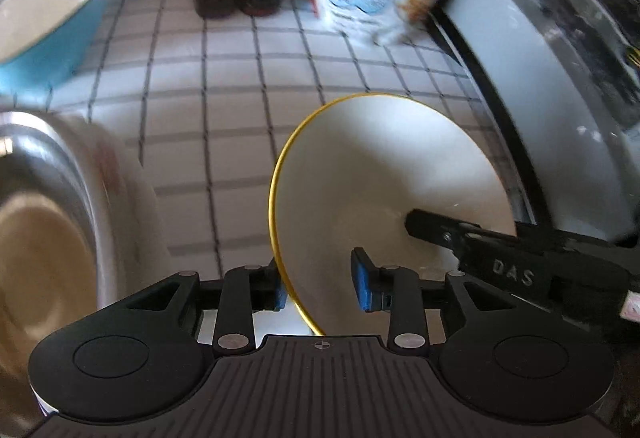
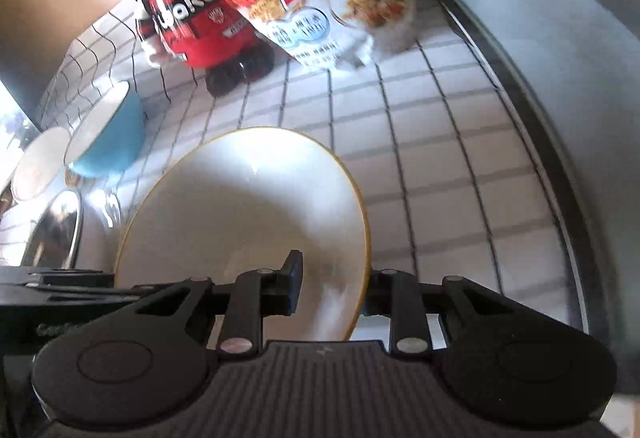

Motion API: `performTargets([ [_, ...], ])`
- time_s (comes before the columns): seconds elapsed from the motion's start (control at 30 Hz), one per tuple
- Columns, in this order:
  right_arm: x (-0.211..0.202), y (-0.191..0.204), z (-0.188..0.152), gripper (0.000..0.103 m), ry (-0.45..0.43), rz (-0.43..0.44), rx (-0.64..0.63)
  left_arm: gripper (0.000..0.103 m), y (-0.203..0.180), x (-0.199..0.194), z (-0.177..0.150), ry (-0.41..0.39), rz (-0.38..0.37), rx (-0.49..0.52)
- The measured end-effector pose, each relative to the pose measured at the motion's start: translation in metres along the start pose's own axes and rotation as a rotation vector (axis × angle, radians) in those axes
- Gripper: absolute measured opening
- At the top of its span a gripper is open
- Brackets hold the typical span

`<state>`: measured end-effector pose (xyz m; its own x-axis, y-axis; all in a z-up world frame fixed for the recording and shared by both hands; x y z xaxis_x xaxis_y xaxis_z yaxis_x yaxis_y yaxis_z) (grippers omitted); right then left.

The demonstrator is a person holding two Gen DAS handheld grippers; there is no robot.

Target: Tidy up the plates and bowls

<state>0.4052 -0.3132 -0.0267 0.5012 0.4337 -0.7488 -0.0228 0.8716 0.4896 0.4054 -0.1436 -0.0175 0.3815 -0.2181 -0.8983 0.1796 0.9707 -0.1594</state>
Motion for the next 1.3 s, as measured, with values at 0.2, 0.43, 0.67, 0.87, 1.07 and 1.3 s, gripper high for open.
performTargets([
  [0.2, -0.011, 0.003, -0.02, 0.027, 0.011, -0.041, -0.024, 0.028, -0.007, 0.004, -0.027, 0.035, -0.048, -0.006],
  [0.43, -0.013, 0.007, -0.027, 0.027, -0.004, -0.059, -0.008, 0.029, -0.007, 0.011, -0.037, 0.022, -0.066, -0.023],
  [0.67, -0.013, 0.008, -0.027, 0.027, -0.006, -0.065, -0.039, 0.029, -0.008, 0.008, -0.037, 0.051, -0.069, -0.011],
  [0.87, -0.024, 0.004, -0.019, 0.029, -0.033, -0.069, -0.066, 0.029, -0.004, -0.012, -0.037, 0.074, -0.05, 0.011],
  [1.07, -0.05, 0.03, -0.01, 0.031, -0.123, -0.162, -0.224, 0.029, 0.008, -0.054, -0.034, 0.038, -0.056, 0.041],
  [1.3, -0.095, 0.087, 0.028, 0.037, -0.314, -0.125, -0.302, 0.029, 0.058, -0.111, 0.02, -0.147, -0.098, 0.07],
])
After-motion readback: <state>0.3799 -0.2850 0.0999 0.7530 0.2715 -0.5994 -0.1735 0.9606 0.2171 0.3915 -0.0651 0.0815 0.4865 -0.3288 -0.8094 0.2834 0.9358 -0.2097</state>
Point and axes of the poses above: each gripper's, at about its wrist camera, not at the fingertips, and x roughly the way its jaws point, y to its left, z to its top, the point moved 3 cm from there along x, roughly the way its jaws point, and after that the axes turned 11 degrees about z, right-handed, at the moved point
